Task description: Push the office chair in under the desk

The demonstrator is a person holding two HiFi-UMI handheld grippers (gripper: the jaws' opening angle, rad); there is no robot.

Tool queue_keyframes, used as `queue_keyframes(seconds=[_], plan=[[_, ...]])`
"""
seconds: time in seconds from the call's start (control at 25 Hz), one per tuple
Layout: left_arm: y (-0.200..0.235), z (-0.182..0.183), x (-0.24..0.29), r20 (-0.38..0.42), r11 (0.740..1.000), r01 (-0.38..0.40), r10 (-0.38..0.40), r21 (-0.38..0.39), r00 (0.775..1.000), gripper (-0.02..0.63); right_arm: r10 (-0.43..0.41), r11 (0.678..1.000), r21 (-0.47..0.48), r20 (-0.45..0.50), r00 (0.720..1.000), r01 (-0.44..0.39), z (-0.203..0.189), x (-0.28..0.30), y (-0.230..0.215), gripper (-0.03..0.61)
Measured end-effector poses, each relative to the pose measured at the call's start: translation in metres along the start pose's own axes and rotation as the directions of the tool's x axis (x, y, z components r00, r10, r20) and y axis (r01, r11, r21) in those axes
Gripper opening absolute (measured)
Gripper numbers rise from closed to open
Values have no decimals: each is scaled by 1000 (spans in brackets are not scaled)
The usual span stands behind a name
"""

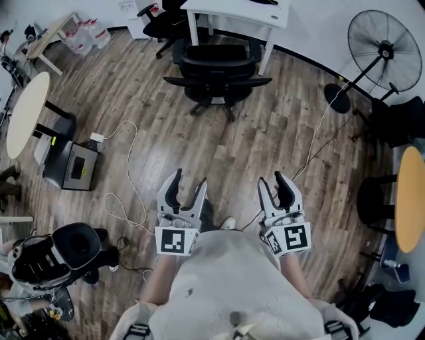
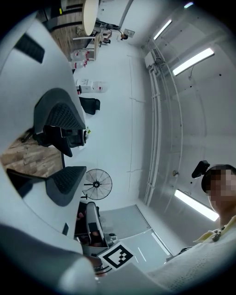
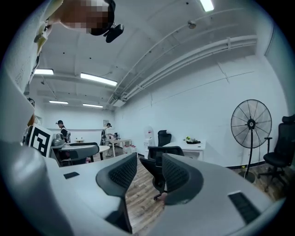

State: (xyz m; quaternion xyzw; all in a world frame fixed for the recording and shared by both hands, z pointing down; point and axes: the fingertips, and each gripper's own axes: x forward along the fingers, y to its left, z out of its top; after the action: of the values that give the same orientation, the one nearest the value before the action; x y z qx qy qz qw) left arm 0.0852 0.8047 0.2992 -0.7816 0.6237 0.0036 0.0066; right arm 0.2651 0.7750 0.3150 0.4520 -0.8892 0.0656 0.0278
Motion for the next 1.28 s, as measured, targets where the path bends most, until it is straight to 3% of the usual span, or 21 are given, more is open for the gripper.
queue_keyframes(seconds=[0.44, 0.6, 0.8, 1.04, 1.28], plan=[[73, 7, 88, 8, 999, 15, -14, -34, 1000, 273, -36, 999, -21, -13, 999, 36, 26, 107, -17, 173], [110, -1, 116, -30, 999, 7, -8, -32, 1000, 267, -81, 997, -8, -1, 997, 81, 33, 142, -21, 173], [155, 5, 148, -19, 999, 44, -44, -26, 999, 265, -144, 989, 36, -6, 989, 145, 39, 184, -24, 173], [211, 1, 174, -19, 997, 71, -72, -13, 997, 265, -178, 984, 25, 10, 984, 178, 44, 238, -16, 175], [238, -11, 196, -33, 994, 108, -108, -17, 994, 264, -206, 978, 20, 5, 979, 205, 45, 272, -17, 175]])
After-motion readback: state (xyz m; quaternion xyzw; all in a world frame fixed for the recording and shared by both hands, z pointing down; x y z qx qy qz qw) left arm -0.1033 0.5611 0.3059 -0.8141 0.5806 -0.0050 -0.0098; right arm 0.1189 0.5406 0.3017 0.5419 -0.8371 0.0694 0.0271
